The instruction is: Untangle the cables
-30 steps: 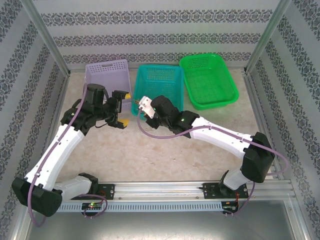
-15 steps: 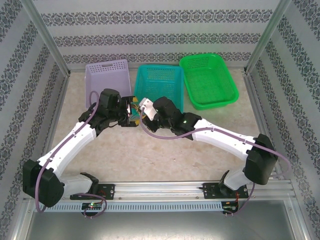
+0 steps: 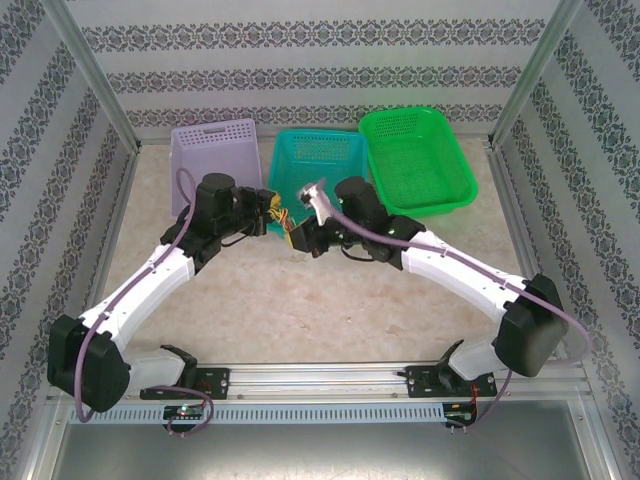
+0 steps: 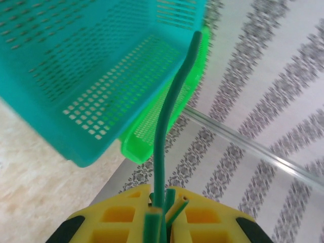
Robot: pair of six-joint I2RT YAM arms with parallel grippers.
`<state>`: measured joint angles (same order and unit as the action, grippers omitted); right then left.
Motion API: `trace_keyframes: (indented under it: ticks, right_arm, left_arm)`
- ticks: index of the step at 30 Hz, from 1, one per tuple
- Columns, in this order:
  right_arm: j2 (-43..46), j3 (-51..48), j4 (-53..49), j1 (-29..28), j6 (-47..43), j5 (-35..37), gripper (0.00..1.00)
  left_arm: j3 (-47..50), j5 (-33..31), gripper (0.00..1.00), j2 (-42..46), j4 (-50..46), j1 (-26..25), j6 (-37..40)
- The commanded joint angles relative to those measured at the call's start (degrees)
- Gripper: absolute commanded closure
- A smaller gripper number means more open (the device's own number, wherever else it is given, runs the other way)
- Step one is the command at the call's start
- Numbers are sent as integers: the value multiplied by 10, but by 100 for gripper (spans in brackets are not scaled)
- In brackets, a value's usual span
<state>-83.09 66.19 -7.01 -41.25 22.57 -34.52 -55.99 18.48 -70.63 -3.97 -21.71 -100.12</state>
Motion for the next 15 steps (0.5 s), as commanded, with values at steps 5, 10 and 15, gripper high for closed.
trace_keyframes:
  ticks: [5, 10, 15]
  right_arm:
    - [-107, -12, 200, 67, 484, -335, 100]
    - [-98, 6, 130, 81, 407, -308, 80]
    - [-2, 85, -202, 48, 14, 88, 32]
  left_arm:
    - [2, -34, 100, 59, 73, 28, 349]
    - [-33, -33, 100, 39, 7, 31, 335]
    - [-158, -87, 100, -9, -311, 20, 233]
